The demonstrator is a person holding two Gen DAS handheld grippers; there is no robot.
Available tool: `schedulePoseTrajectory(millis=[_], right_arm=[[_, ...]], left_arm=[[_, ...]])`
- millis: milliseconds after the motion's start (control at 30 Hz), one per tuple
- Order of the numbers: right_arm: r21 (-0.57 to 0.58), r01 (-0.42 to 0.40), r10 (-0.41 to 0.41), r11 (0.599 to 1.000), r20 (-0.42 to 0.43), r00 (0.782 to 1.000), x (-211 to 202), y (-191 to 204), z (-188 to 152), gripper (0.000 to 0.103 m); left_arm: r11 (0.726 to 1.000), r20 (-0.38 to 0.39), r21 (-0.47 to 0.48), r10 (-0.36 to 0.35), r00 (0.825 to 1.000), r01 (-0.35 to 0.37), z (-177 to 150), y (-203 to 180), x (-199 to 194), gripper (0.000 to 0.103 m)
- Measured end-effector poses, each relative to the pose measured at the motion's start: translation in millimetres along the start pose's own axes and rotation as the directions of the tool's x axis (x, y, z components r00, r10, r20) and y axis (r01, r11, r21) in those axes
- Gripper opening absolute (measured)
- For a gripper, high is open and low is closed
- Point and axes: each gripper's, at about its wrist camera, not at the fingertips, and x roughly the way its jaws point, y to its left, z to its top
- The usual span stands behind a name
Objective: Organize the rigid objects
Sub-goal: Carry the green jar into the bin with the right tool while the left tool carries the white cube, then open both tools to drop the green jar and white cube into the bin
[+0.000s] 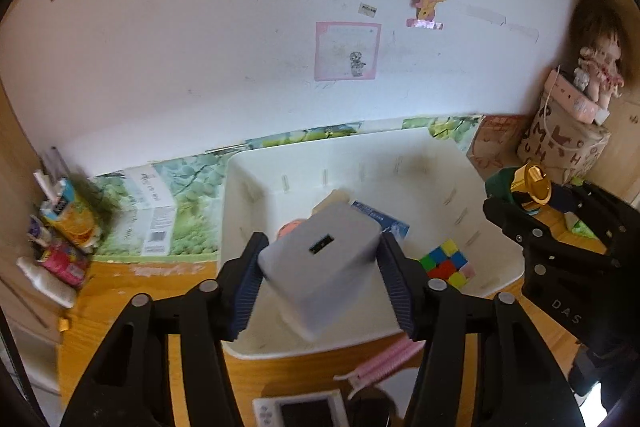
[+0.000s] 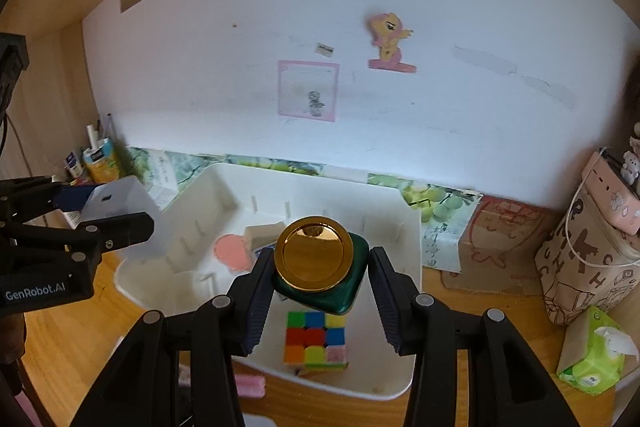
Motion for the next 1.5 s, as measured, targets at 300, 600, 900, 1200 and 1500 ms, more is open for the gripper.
schedulePoseTrajectory(millis=[300,600,900,1200,1500], right_arm=[[0.047,0.005,-0.005,0.999,0.015,1.0,23.9,-13.0,-6.7,0.047],[0.065,0.002,-0.001,0.998,-0.015,1.0,35.2,-15.2,-9.5,0.054],[0.065,0.007,-0.009,0.998,0.041,0.999,5.6,-11.4,-1.1,0.064],[0.051,-0.009,0.003,0.999,0.115,0.993,-41.4,2.7,6.5,0.076],[0.054,-0.029,0.021,0.998,0.149,0.989,-78.2,16.3,-0.1,0.081]], left_arm=[[1.0,0.046,-0.015,-0.015,0.999,0.016,6.5,2.5,22.0,0.044],[0.999,0.019,-0.039,-0.002,1.0,0.003,5.1,6.6,29.1,0.051],[0.998,0.077,-0.06,0.031,0.997,-0.027,4.9,16.5,-5.0,0.061],[0.992,0.157,-0.095,0.093,0.983,-0.079,-2.7,28.4,-58.0,0.076],[0.982,0.153,-0.152,0.137,0.979,-0.114,-29.1,42.1,-88.5,0.079]])
